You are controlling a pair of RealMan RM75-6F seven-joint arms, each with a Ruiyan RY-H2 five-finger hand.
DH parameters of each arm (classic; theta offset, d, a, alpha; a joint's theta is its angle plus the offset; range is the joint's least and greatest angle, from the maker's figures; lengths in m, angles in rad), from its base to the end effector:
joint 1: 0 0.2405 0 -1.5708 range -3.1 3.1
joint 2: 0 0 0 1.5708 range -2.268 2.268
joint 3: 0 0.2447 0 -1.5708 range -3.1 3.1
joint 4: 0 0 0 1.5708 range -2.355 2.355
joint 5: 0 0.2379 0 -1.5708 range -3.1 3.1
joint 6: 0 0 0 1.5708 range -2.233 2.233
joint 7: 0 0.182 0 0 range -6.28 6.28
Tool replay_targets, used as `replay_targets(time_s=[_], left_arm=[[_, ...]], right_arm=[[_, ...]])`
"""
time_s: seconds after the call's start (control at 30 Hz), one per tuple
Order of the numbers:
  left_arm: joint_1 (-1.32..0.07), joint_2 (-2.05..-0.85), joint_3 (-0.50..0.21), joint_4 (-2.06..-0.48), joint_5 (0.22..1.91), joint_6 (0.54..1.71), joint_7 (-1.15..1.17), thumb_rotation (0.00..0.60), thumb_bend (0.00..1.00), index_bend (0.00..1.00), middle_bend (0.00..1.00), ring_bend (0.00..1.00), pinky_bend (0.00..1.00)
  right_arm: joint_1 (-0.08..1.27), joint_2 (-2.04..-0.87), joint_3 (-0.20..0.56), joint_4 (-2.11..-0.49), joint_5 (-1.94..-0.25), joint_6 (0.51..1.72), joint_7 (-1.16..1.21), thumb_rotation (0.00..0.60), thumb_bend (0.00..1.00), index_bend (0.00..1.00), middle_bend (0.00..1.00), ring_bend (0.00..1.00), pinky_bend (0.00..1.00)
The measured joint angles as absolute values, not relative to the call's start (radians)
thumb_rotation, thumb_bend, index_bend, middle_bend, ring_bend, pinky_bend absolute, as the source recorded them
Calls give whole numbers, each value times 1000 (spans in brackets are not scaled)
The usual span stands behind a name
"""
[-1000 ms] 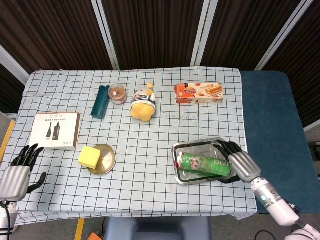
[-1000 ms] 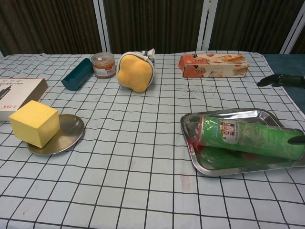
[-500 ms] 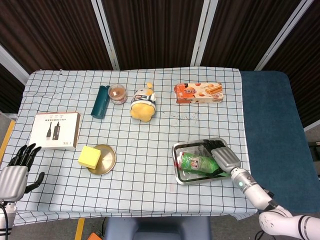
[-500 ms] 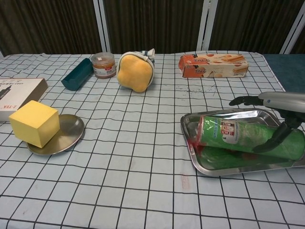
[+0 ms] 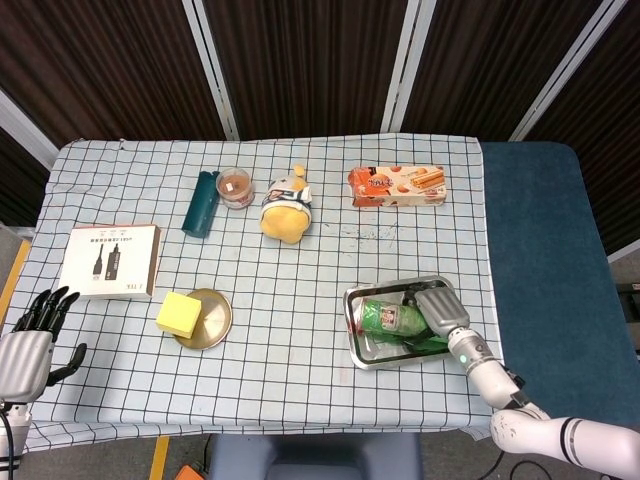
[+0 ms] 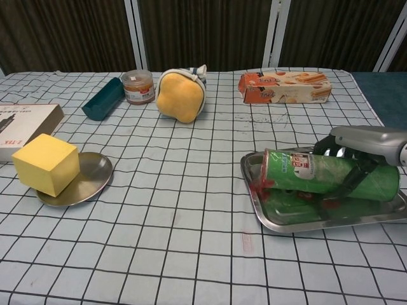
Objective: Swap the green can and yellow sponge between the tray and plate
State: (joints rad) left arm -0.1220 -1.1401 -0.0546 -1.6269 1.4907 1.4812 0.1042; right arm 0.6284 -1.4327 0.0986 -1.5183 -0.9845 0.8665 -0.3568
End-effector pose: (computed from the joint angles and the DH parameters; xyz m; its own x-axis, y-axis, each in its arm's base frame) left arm -0.2985 0.2324 0.1207 0.4557 -0.0129 0.8900 0.8893 -0.0357 -0.4559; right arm -0.2222 -0.3463 -0.0476 0.4485 -0.4465 0.7743 -0.8936 -0.2052 0.3992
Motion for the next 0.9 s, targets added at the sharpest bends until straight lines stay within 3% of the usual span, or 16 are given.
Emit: replay_targets(time_s=[0.17,0.4,0.73,0.9], left_arm=[[-122,-1140,-54,-1627,1491,1481,104,600,391,108,78,47,273],[-123,-1141,-52,-1628,1492,1477,113,600,390,108,86,48,273],[-124,-1142,-51,-1630,1488,1472,137,600,391,109,92,63,272],[-123,-1134,-50,-1635,1490,1474,125,600,391,109,95,63,272]], right_arm=[[618,-1465,105,-1495,-1016,944,-359,600,135,819,652,666,764],[603,-1477,142,-1517,-1151,1037,-262,600,144,835,665,678,776],[685,-1528,218,-1488,-1210,1010,-249,600,144,844,670,689,776],[808,-1648,249,-1360,-1217,954,-279,600,144,844,670,689,777]])
